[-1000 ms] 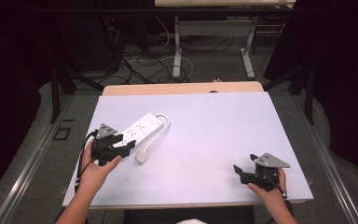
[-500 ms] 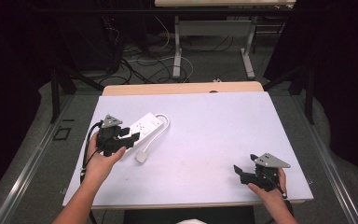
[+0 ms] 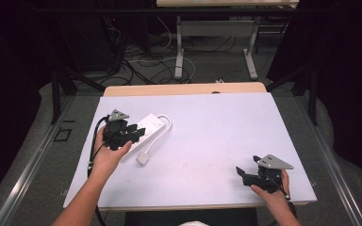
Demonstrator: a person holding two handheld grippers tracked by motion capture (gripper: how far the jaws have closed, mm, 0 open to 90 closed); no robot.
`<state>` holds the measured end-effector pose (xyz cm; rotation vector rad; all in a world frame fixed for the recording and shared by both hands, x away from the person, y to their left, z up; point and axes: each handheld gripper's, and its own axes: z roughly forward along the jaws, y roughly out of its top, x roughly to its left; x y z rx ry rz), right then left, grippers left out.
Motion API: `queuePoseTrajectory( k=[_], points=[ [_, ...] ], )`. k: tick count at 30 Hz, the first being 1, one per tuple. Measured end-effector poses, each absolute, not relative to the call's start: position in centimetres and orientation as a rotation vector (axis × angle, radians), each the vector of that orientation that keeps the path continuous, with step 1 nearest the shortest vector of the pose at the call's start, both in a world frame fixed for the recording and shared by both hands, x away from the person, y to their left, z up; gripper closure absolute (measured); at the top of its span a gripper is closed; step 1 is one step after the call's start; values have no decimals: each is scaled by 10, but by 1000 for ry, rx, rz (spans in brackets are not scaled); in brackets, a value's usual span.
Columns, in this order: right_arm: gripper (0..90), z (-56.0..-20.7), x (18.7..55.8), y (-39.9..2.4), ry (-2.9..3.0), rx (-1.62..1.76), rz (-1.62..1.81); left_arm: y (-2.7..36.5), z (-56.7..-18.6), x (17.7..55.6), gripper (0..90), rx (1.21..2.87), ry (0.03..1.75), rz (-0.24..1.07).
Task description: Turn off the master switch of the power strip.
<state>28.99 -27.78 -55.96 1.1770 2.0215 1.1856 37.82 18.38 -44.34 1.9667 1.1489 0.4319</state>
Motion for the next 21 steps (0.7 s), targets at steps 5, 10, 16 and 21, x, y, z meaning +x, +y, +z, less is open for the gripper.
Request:
queuePoseTrajectory(
  k=[5, 10, 16, 21],
  points=[
    [188, -560, 290, -278, 2022, 1180, 1185, 179, -444, 385, 645, 1965, 1162, 422],
    [188, -560, 290, -278, 2014, 1191, 1180, 173, -445, 392, 672, 1954, 1181, 401],
    [188, -561, 290, -278, 2016, 1188, 1183, 169, -446, 399, 713, 1963, 1191, 389],
    [188, -561, 291, -278, 2016, 1185, 1189, 165, -449, 407, 742, 1963, 1205, 386]
  ],
)
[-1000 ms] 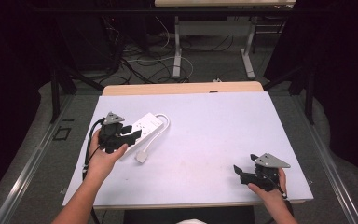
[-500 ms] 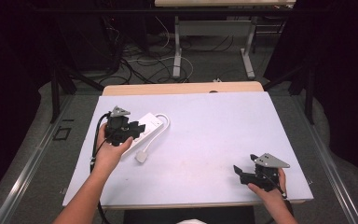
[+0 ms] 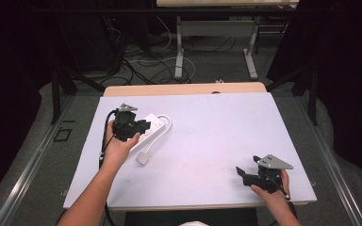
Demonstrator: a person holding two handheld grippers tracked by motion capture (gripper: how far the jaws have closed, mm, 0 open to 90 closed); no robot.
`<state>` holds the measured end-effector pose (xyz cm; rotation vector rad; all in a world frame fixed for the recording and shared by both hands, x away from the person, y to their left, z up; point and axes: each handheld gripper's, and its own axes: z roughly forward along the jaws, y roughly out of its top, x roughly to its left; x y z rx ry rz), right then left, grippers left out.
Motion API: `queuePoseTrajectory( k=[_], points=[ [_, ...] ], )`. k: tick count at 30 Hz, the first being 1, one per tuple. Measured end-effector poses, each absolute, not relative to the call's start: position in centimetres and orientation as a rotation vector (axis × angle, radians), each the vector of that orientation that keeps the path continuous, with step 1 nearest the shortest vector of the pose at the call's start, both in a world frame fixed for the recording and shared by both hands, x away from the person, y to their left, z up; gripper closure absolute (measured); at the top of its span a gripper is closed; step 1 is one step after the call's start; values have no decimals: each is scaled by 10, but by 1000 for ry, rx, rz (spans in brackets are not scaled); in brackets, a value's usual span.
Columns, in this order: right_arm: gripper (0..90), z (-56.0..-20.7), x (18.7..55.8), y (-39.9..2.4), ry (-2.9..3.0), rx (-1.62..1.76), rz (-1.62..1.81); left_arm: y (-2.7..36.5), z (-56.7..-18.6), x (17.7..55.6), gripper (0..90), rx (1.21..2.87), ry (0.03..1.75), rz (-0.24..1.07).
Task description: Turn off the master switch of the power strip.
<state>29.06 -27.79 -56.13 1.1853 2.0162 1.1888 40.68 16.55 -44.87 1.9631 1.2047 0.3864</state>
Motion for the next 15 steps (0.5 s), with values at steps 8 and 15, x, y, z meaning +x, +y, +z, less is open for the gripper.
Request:
queuePoseTrajectory(
  k=[8, 15],
  points=[
    [188, -561, 291, -278, 2022, 1184, 1190, 161, -454, 415, 799, 1961, 1228, 390],
    [188, -562, 291, -278, 2023, 1181, 1186, 158, -458, 423, 861, 1948, 1245, 387]
  ],
)
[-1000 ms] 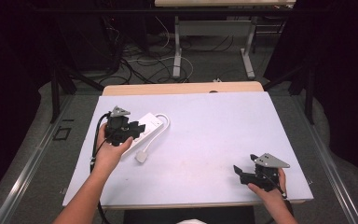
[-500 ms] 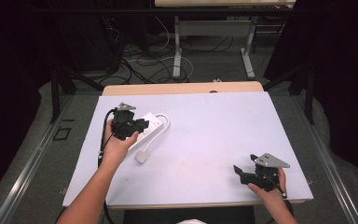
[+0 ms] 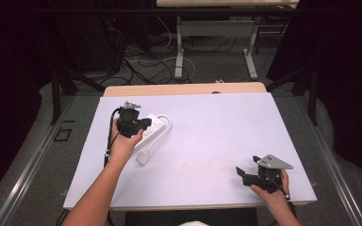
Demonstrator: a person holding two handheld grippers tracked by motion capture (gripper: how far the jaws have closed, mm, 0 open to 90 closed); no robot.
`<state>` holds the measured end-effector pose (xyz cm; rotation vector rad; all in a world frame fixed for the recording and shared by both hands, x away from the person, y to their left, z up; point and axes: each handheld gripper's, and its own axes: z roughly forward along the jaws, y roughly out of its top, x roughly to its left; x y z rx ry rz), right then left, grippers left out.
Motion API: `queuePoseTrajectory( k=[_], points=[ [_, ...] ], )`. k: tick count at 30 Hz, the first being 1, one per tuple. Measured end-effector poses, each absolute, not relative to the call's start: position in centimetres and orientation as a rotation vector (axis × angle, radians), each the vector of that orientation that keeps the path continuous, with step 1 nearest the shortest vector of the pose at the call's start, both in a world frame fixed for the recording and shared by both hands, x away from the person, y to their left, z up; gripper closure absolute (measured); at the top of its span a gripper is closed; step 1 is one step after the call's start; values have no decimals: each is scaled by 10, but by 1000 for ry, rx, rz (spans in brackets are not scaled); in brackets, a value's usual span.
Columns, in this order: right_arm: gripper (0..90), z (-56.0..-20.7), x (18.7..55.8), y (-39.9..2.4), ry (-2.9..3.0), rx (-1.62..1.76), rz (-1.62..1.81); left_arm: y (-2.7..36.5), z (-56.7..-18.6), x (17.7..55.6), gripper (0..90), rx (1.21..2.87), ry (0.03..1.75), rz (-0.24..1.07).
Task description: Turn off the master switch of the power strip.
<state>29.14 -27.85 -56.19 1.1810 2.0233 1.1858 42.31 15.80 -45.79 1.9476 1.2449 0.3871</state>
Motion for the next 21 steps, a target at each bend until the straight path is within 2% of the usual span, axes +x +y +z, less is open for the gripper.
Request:
queuePoseTrajectory(
  k=[7, 21],
  points=[
    [188, -562, 292, -279, 2024, 1188, 1189, 154, -462, 433, 896, 1933, 1267, 375],
    [188, -563, 292, -279, 2024, 1191, 1189, 148, -479, 455, 900, 1923, 1323, 375]
  ],
)
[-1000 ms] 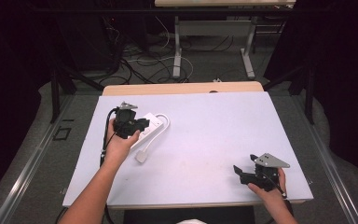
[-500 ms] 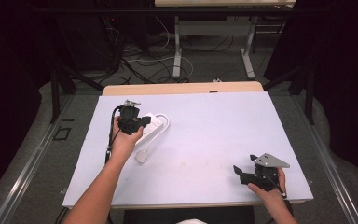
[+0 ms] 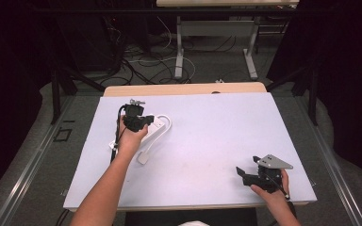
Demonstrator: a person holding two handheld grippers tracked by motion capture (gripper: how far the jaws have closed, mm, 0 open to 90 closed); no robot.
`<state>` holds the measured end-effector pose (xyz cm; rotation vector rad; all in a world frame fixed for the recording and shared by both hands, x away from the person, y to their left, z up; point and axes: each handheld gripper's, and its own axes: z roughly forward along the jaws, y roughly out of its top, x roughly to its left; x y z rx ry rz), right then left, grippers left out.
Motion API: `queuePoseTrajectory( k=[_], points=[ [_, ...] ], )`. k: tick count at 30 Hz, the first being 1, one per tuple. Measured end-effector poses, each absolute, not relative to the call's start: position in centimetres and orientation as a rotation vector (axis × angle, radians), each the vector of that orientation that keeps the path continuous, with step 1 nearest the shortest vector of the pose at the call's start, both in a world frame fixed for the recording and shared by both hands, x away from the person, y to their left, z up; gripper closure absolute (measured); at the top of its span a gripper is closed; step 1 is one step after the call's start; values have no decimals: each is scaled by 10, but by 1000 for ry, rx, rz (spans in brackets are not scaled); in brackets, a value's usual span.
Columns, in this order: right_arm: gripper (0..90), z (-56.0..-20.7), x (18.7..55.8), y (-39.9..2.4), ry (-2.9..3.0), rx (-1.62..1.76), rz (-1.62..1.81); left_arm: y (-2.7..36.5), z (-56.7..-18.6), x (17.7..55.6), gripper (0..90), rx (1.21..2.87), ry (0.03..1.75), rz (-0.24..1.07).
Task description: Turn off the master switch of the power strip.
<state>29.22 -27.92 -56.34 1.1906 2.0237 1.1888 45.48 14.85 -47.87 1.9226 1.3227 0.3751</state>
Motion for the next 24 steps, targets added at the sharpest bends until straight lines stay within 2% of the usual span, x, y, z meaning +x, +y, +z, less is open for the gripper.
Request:
queuePoseTrajectory(
  k=[24],
  points=[
    [187, -564, 292, -280, 2017, 1212, 1188, 136, -500, 483, 900, 1966, 1357, 355]
  ],
)
